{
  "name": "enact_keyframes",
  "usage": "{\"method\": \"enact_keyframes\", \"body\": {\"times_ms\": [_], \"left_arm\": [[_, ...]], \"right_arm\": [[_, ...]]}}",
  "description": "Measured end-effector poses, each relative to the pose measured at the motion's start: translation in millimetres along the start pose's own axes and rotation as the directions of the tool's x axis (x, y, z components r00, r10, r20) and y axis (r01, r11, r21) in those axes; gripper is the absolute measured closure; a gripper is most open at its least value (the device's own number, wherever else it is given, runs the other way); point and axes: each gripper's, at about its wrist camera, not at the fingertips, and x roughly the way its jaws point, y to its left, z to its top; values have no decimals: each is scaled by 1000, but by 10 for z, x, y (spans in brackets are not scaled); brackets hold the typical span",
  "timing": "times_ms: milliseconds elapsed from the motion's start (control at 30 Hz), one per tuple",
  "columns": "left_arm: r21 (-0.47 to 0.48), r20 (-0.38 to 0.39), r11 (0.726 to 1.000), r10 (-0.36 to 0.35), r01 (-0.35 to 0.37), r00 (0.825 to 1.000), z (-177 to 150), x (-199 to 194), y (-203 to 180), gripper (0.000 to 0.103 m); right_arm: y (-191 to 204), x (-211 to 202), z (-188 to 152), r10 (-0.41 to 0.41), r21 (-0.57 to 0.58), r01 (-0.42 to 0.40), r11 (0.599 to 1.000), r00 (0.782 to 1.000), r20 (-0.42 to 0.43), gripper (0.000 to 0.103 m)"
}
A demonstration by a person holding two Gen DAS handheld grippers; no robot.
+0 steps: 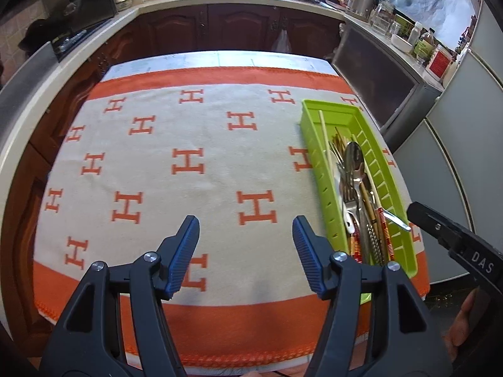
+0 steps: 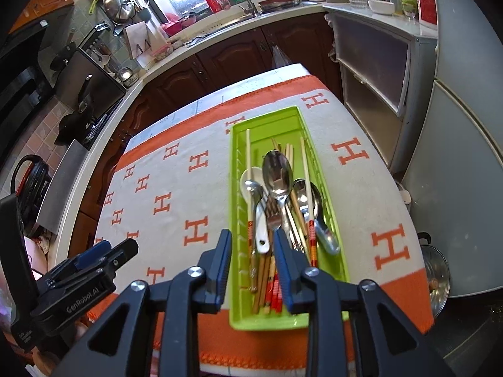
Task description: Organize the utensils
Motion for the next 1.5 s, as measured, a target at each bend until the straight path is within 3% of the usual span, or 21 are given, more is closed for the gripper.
{"method": "enact_keyframes", "body": {"times_ms": [433,533,633,933,1500], "left_arm": [[-28,132,996,89,-86,987,-178,-723,341,22],[-31,154,994,107,-103,982,-211,-864,395,21],[-41,166,991,130,-125,978,-242,-972,459,20],[-99,205,980,189,-171,960,-339,-1152,693,20],[-94,207,981,186,-170,961,-373,-1151,758,20]], "right_arm": [[494,-316,-261,37,-67,-34,997,999,37,71],[629,-393,-301,40,-93,-34,995,997,62,70],[779,-465,-339,36,-129,-23,991,995,96,61],[1088,-578,-422,51,-193,-16,981,983,177,56],[1232,-425,-473,64,-203,-33,979,987,145,56]]}}
